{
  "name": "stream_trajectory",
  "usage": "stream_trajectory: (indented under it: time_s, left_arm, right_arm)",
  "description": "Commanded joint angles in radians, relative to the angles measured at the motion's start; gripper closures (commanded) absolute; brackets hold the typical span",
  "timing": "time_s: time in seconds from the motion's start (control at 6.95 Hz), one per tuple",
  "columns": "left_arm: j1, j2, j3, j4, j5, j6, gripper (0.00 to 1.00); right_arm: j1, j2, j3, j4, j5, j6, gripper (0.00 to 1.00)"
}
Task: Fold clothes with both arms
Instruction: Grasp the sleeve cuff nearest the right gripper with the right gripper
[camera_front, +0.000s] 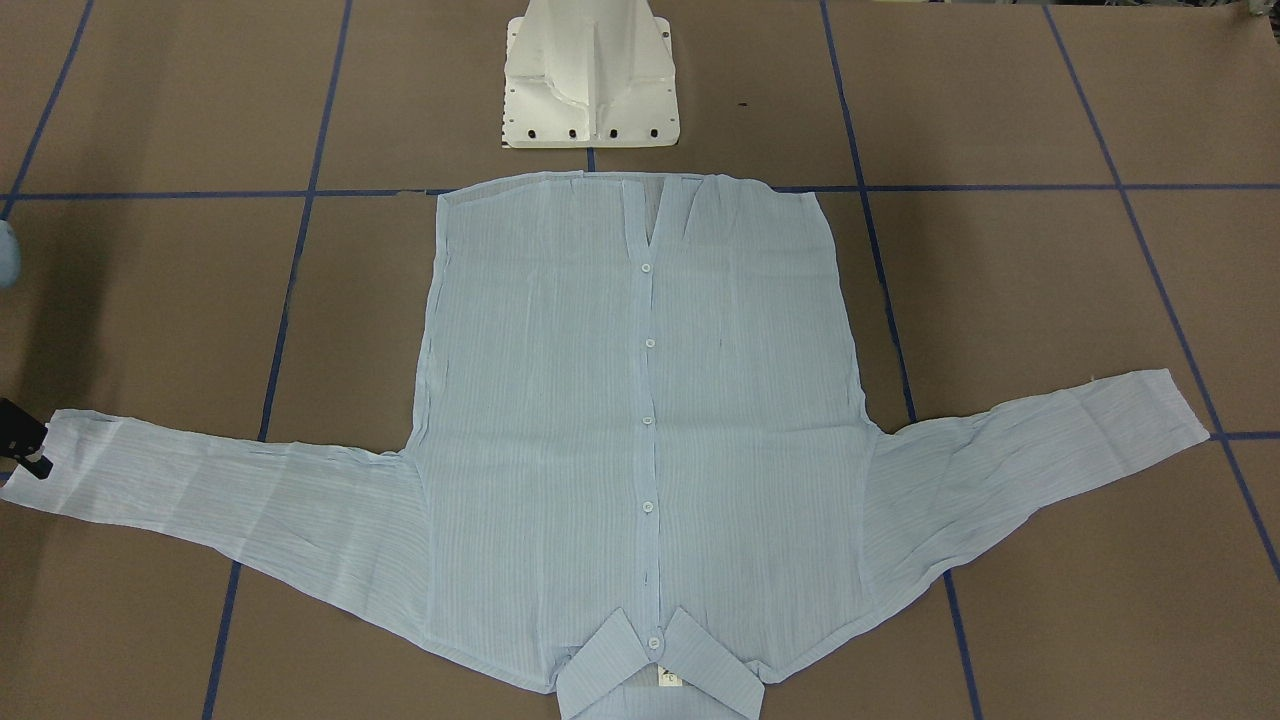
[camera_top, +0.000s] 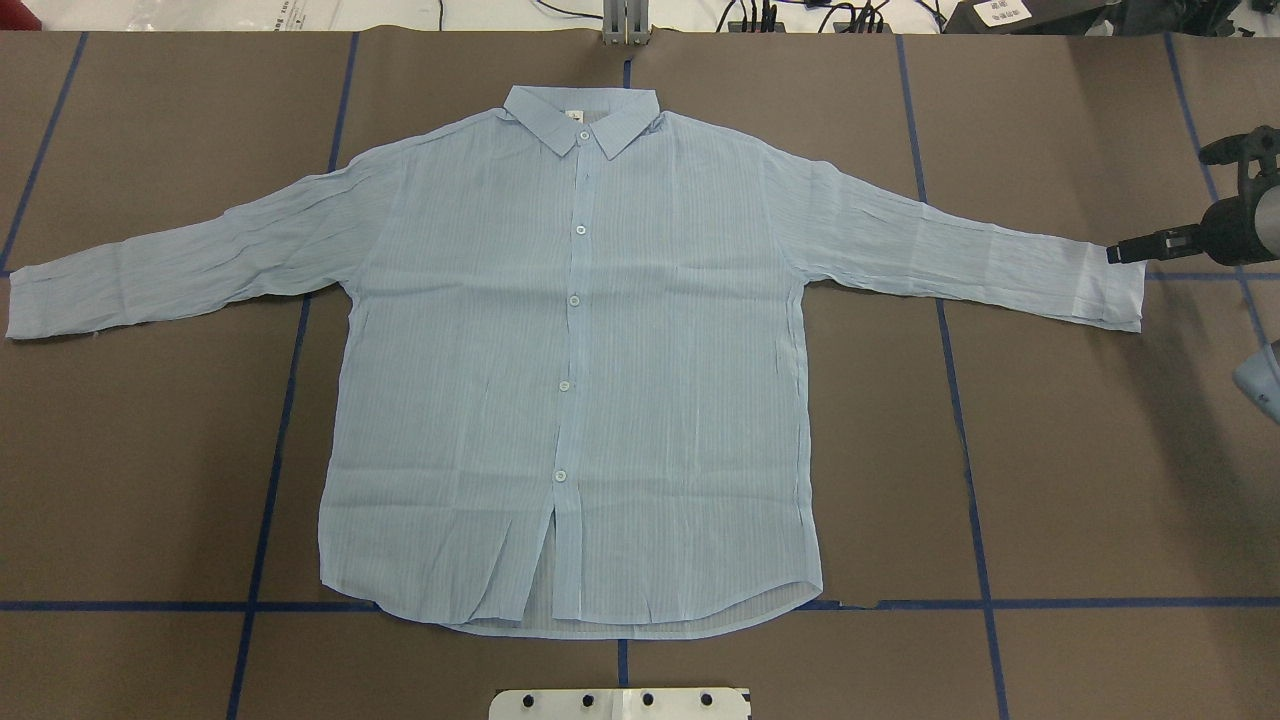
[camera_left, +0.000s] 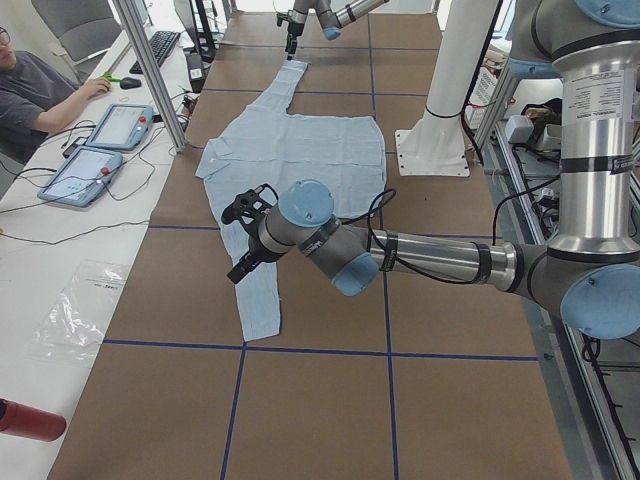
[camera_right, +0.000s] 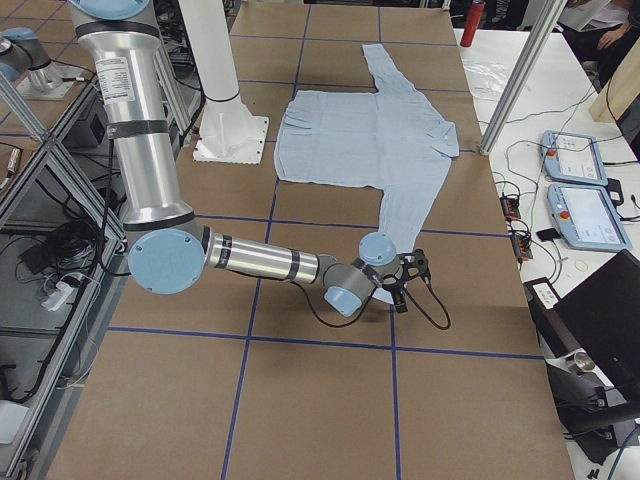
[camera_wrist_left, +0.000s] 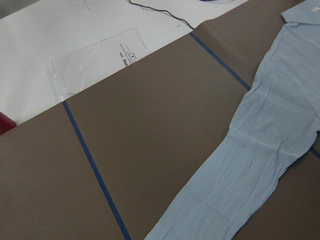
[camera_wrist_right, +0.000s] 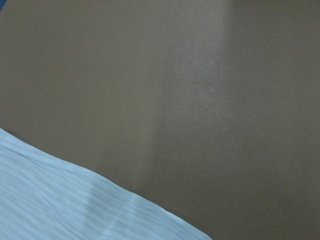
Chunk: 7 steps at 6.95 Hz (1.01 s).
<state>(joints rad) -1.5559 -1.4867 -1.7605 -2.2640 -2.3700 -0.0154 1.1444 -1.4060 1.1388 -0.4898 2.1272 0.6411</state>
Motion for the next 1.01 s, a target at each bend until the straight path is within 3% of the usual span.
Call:
stream_trajectory:
  time_s: [0.0,0.29,0.43,0.58,0.72,0.86]
  left_arm:
    - [-0.001,0.000,0.001,-0.002,0.000,0.000,0.00]
    - [0.000,0.006,-0.001,-0.002,0.000,0.003,0.00]
    - [-0.001,0.008,-0.001,-0.002,0.000,0.003,0.00]
    - [-0.001,0.012,0.004,-0.018,0.000,0.003,0.00]
    - [-0.001,0.026,0.003,-0.032,0.000,0.003,0.00]
    - [-0.001,0.031,0.003,-0.037,0.000,0.003,0.00]
  right_arm:
    - [-0.011,0.001,-0.017,0.000,-0.004,0.000,0.17]
    - [-0.020,0.001,-0.022,-0.001,-0.042,-0.001,0.29]
    - [-0.021,-0.001,-0.021,0.000,-0.041,0.000,0.49]
    - [-0.020,-0.001,-0.021,0.000,-0.040,0.002,0.80]
    - [-0.020,-0.001,-0.019,0.000,-0.038,0.002,1.00]
    - [-0.020,-0.004,-0.017,0.000,-0.036,0.003,1.00]
